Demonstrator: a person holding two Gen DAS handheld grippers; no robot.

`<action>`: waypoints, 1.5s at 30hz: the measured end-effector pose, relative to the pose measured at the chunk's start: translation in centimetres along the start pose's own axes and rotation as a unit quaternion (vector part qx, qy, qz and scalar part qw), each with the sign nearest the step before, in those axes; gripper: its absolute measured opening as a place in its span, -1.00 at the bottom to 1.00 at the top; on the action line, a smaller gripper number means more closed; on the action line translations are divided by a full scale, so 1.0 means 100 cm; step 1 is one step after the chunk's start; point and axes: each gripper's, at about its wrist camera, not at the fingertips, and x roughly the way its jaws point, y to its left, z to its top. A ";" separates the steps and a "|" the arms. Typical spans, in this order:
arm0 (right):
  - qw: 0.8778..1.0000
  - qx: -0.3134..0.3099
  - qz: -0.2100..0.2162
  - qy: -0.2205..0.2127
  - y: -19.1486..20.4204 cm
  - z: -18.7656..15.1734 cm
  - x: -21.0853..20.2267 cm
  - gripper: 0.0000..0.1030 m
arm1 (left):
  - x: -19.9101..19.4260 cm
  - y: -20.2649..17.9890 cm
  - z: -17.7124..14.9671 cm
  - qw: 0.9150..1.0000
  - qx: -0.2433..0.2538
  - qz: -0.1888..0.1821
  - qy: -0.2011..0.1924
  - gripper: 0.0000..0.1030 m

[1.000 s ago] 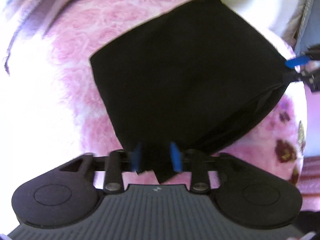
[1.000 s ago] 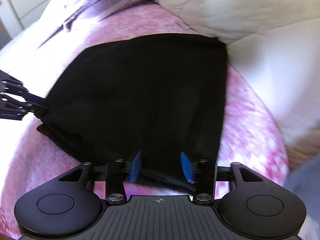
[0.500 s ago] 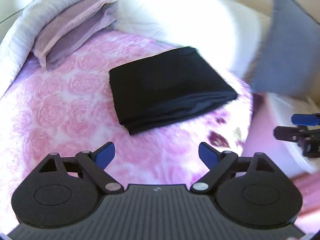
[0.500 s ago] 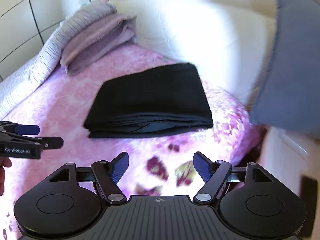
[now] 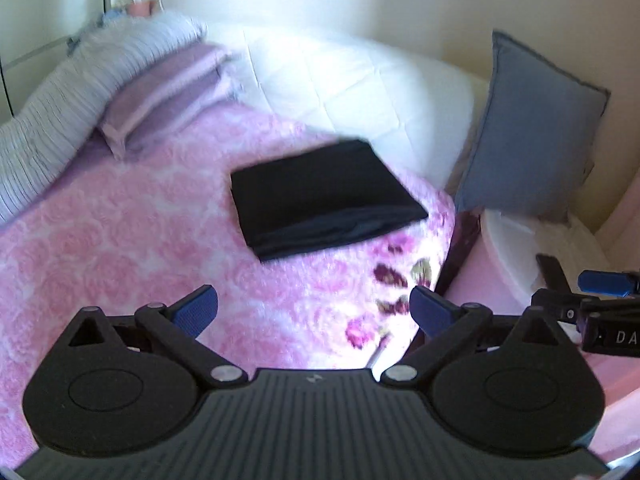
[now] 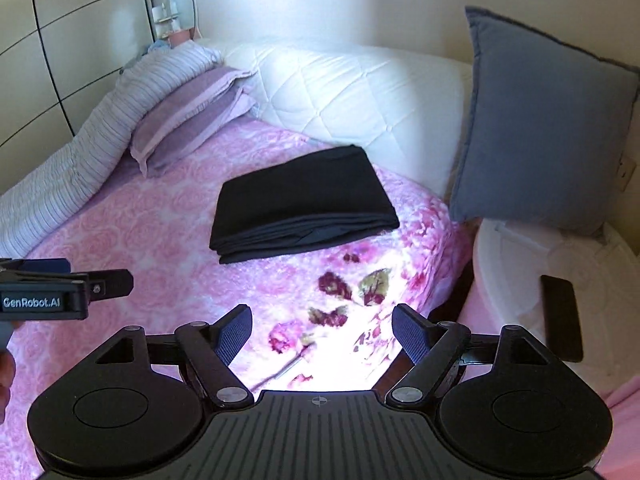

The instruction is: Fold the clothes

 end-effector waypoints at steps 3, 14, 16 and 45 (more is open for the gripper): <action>1.000 0.001 -0.002 -0.010 0.003 0.003 -0.009 0.57 | -0.010 -0.003 -0.001 1.000 0.004 0.000 -0.015 0.95; 1.000 -0.008 -0.002 -0.008 0.014 0.005 -0.012 0.59 | -0.015 -0.006 -0.002 1.000 -0.017 -0.009 -0.015 0.94; 1.000 -0.008 0.003 -0.007 0.015 0.005 -0.010 0.59 | -0.012 -0.005 -0.002 1.000 -0.024 -0.009 -0.009 0.94; 0.998 -0.036 0.038 0.031 -0.027 0.010 0.058 0.59 | 0.059 -0.042 0.001 0.996 -0.059 0.046 0.044 0.93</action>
